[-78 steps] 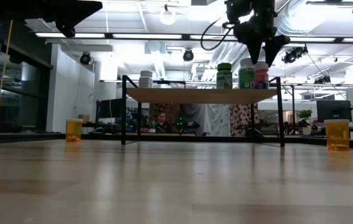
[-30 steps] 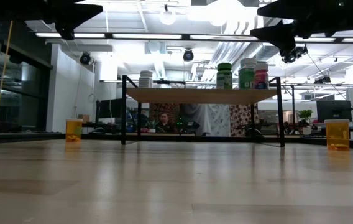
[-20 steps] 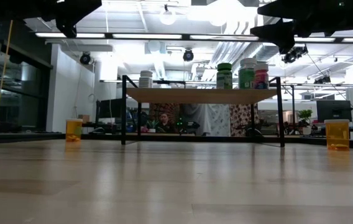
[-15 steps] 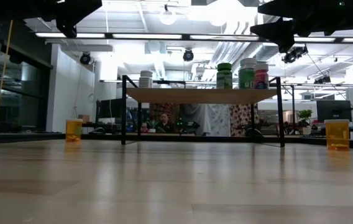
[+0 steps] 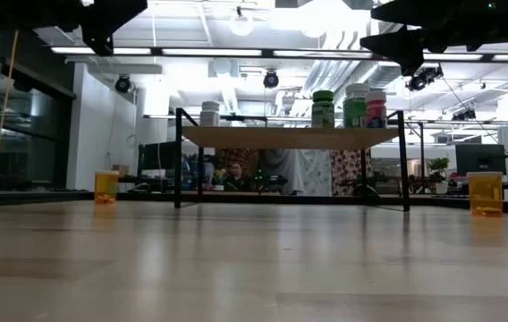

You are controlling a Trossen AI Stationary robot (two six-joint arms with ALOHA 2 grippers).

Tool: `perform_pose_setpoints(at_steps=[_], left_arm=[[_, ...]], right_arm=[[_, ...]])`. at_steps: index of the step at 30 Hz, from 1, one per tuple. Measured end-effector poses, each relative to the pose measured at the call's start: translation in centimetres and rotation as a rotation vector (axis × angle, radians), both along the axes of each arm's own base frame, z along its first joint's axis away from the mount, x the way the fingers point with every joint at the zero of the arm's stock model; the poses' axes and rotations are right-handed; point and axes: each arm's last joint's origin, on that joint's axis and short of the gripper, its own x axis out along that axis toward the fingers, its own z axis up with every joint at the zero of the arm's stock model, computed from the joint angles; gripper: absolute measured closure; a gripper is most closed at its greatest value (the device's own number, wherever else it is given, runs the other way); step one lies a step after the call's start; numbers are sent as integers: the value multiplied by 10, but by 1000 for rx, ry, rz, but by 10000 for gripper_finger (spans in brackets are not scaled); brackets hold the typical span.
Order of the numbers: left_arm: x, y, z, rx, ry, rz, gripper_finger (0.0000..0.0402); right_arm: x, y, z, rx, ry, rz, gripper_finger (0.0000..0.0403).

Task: Pick and place medicine bottles onto shelf by color
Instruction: Put the orange pill bottle on the shelf

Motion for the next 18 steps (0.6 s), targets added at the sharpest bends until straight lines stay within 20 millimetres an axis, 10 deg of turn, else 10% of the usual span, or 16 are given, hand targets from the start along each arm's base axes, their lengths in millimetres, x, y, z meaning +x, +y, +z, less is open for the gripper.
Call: perform_pose_setpoints(at_steps=[18], left_arm=[[6, 0, -5, -55, 29, 20, 55]], right_arm=[[0, 0, 0, 3, 0, 0, 136]])
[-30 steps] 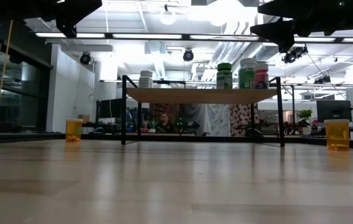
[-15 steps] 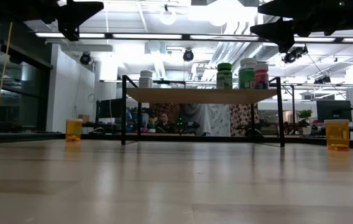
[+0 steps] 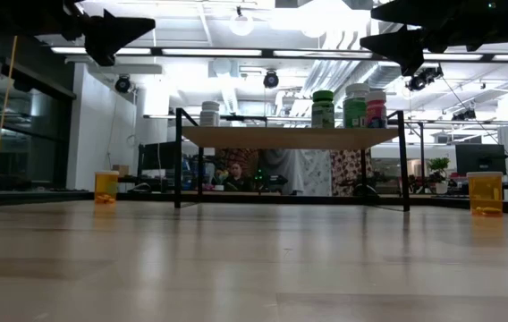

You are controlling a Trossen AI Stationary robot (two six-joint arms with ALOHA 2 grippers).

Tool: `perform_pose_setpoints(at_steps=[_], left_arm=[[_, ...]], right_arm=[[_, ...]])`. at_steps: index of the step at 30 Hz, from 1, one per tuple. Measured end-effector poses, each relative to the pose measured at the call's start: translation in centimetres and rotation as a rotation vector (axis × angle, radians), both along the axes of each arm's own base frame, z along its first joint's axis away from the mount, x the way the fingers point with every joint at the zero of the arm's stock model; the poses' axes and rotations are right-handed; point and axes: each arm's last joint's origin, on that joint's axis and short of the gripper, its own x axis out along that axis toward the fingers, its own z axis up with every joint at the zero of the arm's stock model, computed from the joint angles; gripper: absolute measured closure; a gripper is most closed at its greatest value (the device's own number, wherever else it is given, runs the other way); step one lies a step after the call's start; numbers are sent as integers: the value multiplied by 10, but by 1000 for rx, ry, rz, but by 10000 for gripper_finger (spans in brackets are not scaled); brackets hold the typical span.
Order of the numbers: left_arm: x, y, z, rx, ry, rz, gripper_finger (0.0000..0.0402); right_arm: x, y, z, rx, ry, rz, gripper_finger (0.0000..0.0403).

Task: Pick and place medicine bottles onto shelf by color
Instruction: Put the orange pill bottle on the shelf

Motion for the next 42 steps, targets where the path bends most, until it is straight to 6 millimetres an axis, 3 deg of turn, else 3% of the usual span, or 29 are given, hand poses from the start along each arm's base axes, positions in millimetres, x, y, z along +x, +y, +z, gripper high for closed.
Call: perform_pose_setpoints(at_steps=[7, 15, 28, 35, 42], left_arm=[[9, -4, 16, -56, 57, -79, 46], [14, -27, 35, -237, 533, -135, 46], [19, -119, 24, -455, 985, -227, 46], [17, -163, 15, -325, 1255, -104, 46], [17, -191, 0, -238, 1376, -74, 46]], right_arm=[[0, 0, 0, 0, 1, 0, 136], [0, 0, -1, -1, 8, 0, 136], [0, 0, -1, -2, 16, 0, 136], [0, 0, -2, 21, 21, 0, 136], [0, 0, -3, 20, 33, 0, 136]])
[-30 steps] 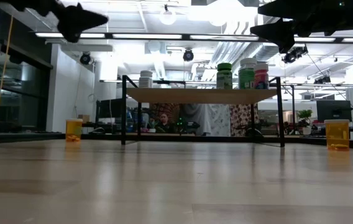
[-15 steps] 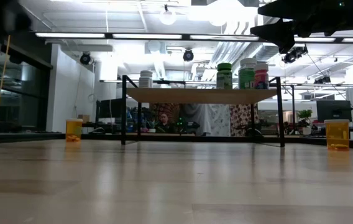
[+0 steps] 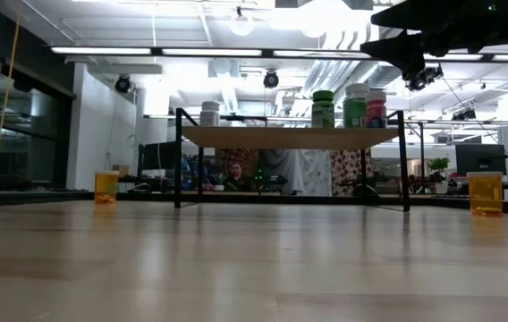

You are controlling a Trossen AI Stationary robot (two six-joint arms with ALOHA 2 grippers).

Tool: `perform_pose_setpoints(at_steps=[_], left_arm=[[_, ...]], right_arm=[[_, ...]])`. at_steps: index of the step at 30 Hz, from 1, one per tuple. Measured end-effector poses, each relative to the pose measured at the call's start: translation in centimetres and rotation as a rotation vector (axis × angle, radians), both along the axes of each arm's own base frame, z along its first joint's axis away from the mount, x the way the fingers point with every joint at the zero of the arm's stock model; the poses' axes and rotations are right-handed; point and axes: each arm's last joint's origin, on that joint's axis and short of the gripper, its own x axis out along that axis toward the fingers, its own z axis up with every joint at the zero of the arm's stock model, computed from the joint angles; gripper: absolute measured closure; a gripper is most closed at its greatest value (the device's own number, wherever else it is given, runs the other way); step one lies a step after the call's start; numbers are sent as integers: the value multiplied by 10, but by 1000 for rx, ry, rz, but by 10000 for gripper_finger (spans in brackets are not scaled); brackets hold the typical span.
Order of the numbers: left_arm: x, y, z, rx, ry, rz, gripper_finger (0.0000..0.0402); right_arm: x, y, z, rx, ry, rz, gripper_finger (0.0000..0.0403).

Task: Pick and place medicine bottles onto shelf by color
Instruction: Put the orange pill bottle on the shelf

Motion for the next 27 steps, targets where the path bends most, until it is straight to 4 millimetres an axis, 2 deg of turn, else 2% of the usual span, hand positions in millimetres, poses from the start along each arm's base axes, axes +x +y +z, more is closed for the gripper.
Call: perform_pose_setpoints(at_steps=[6, 27], left_arm=[[1, -5, -15, -31, 122, 31, 46], [6, -12, -43, 41, 215, -17, 51]], right_arm=[[0, 0, 0, -1, 3, 0, 136], [0, 0, -1, -1, 5, 0, 136]])
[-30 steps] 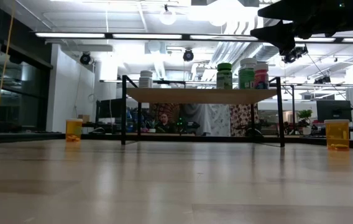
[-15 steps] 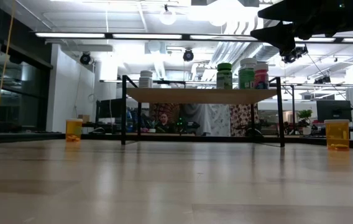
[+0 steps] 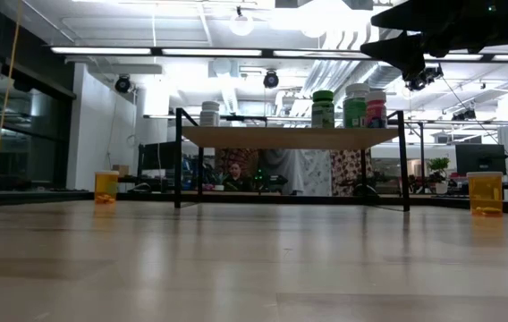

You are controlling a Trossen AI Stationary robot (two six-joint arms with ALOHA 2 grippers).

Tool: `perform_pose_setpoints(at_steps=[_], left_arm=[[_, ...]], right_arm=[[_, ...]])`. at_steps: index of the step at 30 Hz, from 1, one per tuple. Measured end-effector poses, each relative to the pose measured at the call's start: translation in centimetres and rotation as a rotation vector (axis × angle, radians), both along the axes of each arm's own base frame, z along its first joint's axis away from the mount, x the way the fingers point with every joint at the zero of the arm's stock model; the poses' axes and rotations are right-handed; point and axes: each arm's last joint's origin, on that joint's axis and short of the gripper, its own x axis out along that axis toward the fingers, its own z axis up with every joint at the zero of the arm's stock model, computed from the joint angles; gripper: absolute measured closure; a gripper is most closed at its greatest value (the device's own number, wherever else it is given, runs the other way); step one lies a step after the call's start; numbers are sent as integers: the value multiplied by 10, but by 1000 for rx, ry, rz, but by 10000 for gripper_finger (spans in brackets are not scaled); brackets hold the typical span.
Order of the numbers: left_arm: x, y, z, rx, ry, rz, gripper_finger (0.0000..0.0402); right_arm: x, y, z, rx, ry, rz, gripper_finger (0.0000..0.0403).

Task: Pick and place medicine bottles onto shelf by color
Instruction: Put the orange pill bottle on the shelf

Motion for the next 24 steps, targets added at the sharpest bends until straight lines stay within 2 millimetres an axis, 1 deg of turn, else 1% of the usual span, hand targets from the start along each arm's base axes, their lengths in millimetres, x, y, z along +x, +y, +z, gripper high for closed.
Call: perform_pose_setpoints(at_steps=[3, 17, 24], left_arm=[[1, 0, -2, -1, 14, 3, 65], [5, 4, -2, 5, 14, -3, 157], [5, 4, -2, 0, 20, -3, 192]], right_arm=[[0, 0, 0, 0, 0, 0, 136], [0, 0, 0, -1, 3, 0, 136], [0, 0, 0, -1, 4, 0, 136]])
